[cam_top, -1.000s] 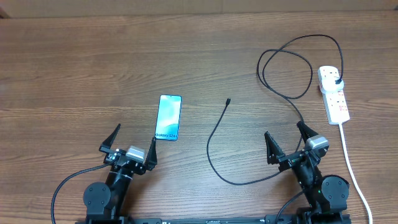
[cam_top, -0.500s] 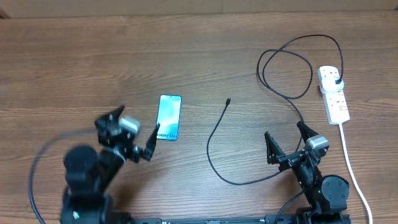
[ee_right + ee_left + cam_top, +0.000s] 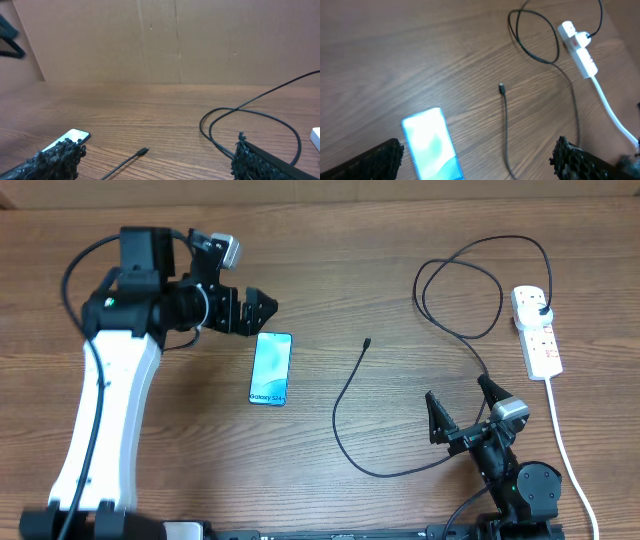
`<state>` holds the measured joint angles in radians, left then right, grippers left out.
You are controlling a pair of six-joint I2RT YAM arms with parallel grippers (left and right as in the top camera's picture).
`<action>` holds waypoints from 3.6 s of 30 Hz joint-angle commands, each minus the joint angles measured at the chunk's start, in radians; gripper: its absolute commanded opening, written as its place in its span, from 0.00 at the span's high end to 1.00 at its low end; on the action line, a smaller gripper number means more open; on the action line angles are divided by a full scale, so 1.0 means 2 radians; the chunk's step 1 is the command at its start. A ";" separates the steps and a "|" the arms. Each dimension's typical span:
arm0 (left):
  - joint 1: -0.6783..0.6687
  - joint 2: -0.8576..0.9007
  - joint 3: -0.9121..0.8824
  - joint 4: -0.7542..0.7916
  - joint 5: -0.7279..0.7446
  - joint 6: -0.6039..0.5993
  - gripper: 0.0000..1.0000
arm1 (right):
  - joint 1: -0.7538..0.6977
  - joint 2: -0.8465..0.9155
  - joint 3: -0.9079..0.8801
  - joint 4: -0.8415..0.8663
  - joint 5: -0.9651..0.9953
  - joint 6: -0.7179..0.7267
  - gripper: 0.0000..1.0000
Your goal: Plug charger to phone and switch on socket
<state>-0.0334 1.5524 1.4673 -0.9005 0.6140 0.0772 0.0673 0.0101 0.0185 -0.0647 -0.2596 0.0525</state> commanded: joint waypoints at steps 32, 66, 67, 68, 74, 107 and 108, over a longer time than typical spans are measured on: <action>-0.132 0.284 0.008 -0.030 -0.288 -0.167 0.05 | 0.003 -0.004 -0.005 0.004 -0.002 0.001 0.00; -0.153 0.283 0.148 -0.146 -0.288 -0.230 0.35 | 0.003 -0.004 -0.005 0.004 -0.002 0.001 0.00; -0.153 0.283 0.164 -0.154 -0.282 -0.230 0.35 | 0.002 -0.004 -0.005 0.004 -0.002 0.001 0.00; -0.153 0.283 0.179 -0.163 -0.274 -0.230 0.35 | 0.003 -0.004 -0.005 0.004 -0.002 0.001 0.00; -0.153 0.283 0.224 -0.187 -0.184 -0.279 0.33 | 0.002 -0.004 -0.005 0.004 -0.002 0.001 0.00; -0.058 0.283 0.224 -0.173 -0.016 -0.533 0.39 | 0.002 0.321 0.334 -0.247 -0.057 0.119 0.00; -0.058 0.283 0.224 -0.174 -0.014 -0.535 0.39 | 0.002 0.356 0.369 -0.279 -0.060 0.118 0.00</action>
<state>-0.1490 2.1288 1.8870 -1.2461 0.5335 -0.9585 0.0673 0.6033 0.6155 -0.5632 -0.3542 0.2863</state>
